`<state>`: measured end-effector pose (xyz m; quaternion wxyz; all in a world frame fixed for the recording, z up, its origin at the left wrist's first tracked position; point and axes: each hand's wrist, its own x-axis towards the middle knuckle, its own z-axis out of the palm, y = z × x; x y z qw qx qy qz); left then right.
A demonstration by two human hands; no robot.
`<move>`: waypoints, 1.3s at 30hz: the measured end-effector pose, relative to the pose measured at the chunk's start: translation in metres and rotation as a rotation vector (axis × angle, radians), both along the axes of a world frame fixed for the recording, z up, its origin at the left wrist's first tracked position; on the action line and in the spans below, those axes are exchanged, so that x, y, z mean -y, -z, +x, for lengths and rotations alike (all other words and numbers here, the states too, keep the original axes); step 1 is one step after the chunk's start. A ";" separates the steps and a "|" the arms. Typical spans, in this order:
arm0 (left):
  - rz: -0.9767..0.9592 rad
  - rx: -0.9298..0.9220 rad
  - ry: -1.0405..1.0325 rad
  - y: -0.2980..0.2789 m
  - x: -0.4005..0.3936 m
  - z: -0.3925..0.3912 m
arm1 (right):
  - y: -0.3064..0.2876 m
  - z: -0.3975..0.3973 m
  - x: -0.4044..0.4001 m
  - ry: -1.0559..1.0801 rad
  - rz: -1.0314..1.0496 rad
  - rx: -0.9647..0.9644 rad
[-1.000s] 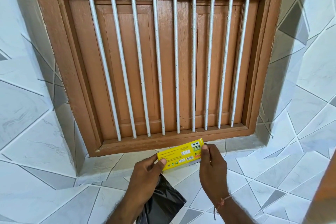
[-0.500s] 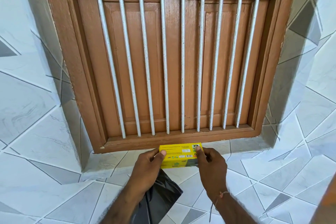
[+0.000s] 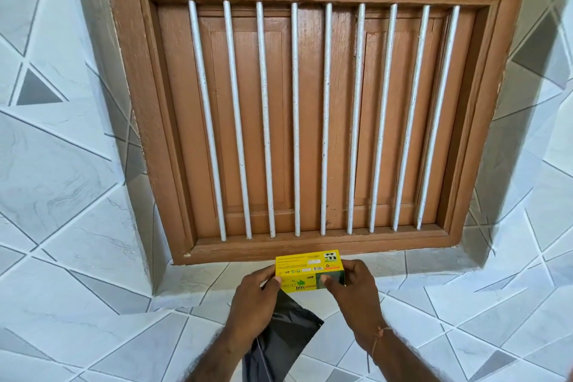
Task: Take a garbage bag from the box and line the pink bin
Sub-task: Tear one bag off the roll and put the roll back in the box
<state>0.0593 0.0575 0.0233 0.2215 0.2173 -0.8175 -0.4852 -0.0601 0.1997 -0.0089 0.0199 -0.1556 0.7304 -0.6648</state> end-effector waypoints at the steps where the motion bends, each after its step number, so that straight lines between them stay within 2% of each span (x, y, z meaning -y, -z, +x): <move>1: -0.011 0.021 0.004 0.000 0.003 -0.003 | 0.000 -0.001 0.001 0.008 0.026 -0.004; 8: -0.121 0.160 0.083 -0.008 0.015 -0.034 | -0.005 -0.015 0.014 0.091 0.124 -0.034; 11: -0.138 0.222 0.100 -0.002 0.016 -0.042 | 0.000 -0.023 0.017 0.089 0.238 -0.021; 20: -0.159 0.251 0.083 0.001 0.009 -0.049 | 0.011 -0.040 0.019 0.119 0.420 -0.131; 27: -0.167 0.309 0.090 -0.006 0.009 -0.048 | 0.002 -0.053 0.022 0.105 0.667 -0.168; 30: -0.150 0.246 -0.001 -0.009 0.008 -0.042 | 0.001 -0.047 0.017 0.149 0.571 -0.124; 33: -0.040 0.112 -0.156 -0.012 0.010 -0.034 | 0.006 -0.017 0.008 0.128 0.305 -0.115; 35: 0.064 0.005 -0.233 -0.019 0.010 -0.029 | 0.010 0.010 0.005 -0.039 0.102 0.006; 39: 0.361 -0.210 -0.231 -0.051 -0.004 -0.014 | 0.014 0.055 0.002 -0.463 0.086 0.093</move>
